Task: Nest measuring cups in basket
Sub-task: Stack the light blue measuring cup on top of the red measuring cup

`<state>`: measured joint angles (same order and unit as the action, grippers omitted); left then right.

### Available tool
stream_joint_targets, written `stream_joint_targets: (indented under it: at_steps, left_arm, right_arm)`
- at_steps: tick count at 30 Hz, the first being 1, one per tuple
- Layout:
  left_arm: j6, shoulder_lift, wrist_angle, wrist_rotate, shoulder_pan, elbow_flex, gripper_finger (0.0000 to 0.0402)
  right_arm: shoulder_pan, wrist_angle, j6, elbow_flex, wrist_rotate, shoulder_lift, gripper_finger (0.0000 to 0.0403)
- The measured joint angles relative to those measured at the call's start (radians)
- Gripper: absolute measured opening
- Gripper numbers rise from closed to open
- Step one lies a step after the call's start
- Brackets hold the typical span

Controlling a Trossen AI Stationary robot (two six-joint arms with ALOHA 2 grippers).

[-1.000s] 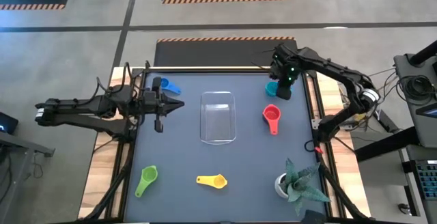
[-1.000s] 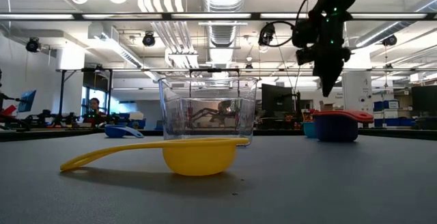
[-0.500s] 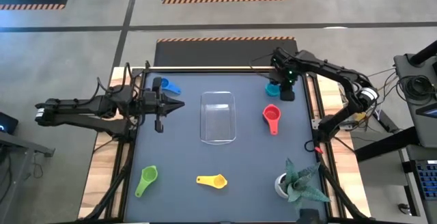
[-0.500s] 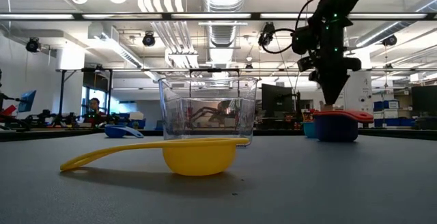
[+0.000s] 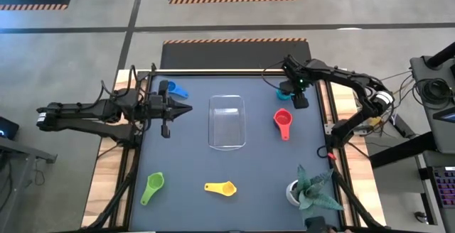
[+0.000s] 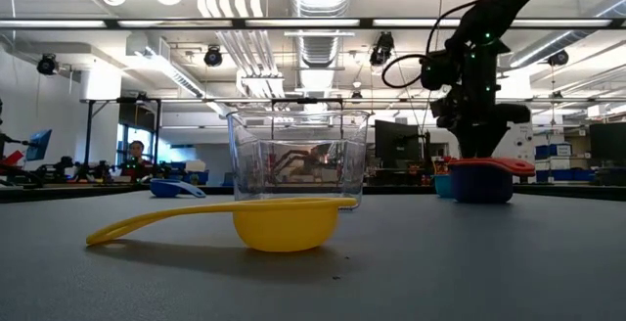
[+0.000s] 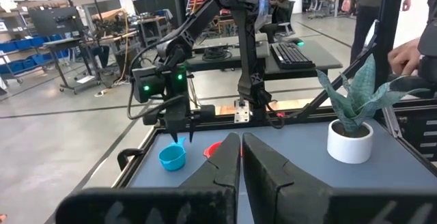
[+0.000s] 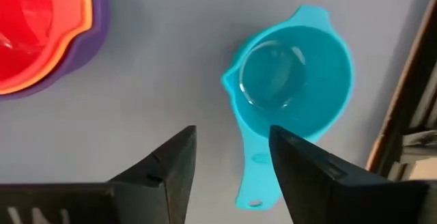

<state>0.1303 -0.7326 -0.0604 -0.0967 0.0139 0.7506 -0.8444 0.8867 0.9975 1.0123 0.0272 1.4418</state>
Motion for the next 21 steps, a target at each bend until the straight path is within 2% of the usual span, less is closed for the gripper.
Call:
stream_joint_targets:
  at_steps: [9,21]
  left_arm:
    - [0.000,0.000,0.000,0.000,0.000,0.000,0.0000]
    - [0.000,0.000,0.000,0.000,0.000,0.000,0.0000]
  right_arm:
    - [0.000,-0.109,-0.006,-0.058,-0.001,0.000,0.0145]
    - [0.000,-0.166,-0.013,-0.090,-0.001,0.000,0.0142]
